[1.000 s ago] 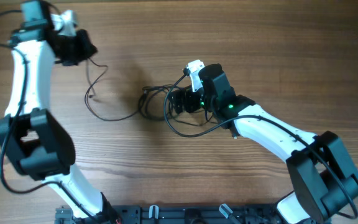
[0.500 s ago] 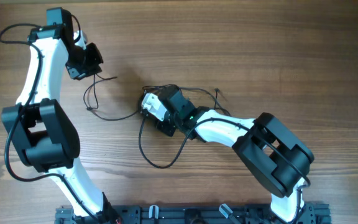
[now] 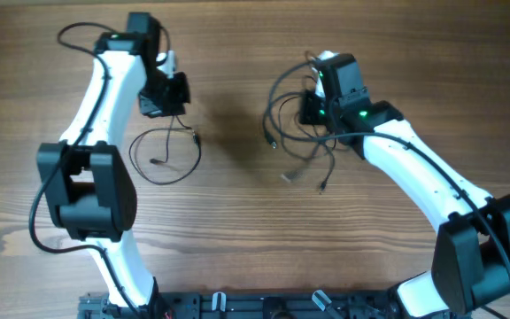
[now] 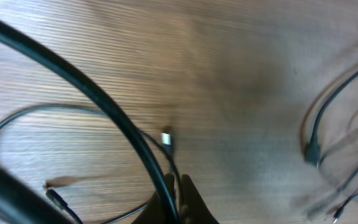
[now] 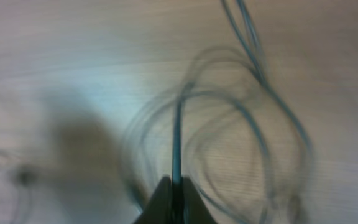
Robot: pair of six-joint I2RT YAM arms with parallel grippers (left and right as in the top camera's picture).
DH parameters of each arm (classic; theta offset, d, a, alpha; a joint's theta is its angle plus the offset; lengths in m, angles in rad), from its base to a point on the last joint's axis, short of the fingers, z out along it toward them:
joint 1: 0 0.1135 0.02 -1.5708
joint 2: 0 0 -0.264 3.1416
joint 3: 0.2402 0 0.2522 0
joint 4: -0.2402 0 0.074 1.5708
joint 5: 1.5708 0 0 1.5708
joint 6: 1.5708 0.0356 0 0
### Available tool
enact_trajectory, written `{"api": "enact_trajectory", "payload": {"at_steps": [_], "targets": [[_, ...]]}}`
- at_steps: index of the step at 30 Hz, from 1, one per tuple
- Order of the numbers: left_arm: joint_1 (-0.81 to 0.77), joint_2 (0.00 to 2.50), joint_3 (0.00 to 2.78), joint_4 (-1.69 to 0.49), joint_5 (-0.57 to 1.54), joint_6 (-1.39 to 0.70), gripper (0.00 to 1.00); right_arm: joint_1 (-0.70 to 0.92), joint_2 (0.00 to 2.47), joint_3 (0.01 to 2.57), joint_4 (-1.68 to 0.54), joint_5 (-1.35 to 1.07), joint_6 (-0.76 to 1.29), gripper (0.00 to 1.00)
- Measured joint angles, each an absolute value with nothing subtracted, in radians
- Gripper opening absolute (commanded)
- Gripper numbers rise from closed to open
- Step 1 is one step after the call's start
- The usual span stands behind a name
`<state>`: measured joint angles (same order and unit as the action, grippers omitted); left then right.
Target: Untangle cables
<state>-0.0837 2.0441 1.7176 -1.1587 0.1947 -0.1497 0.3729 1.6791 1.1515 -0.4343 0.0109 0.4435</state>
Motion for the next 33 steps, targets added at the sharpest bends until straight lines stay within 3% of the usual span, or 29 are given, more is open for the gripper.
{"api": "enact_trajectory", "payload": {"at_steps": [2,6,9,16,19,28,31,33], "targets": [[-0.142,2.044,1.66,-1.171,0.1,-0.108,0.18,0.326,1.687,1.147,-0.539,0.068,0.495,0.36],[-0.181,2.045,1.501,-1.106,0.021,-0.136,0.33,0.318,1.687,1.147,-0.564,0.099,0.508,0.38],[-0.182,2.046,1.364,-1.035,0.009,-0.25,0.5,0.318,1.687,1.147,-0.52,0.107,0.507,0.38],[-0.243,2.023,1.334,-0.934,0.025,-0.381,0.48,0.318,1.687,1.109,-0.479,0.11,0.504,0.41],[-0.29,2.024,1.341,-1.003,0.051,-0.38,0.59,0.318,1.687,1.098,-0.478,0.11,0.504,0.41],[-0.296,1.992,1.382,-0.984,0.114,-0.401,0.63,0.318,1.692,1.098,-0.47,0.109,0.504,0.42],[-0.331,1.991,1.382,-0.975,0.184,-0.375,0.61,0.318,1.692,1.098,-0.47,0.109,0.504,0.43],[-0.361,1.991,1.382,-0.975,0.184,-0.368,0.55,0.318,1.692,1.098,-0.471,0.109,0.504,0.43]]}}
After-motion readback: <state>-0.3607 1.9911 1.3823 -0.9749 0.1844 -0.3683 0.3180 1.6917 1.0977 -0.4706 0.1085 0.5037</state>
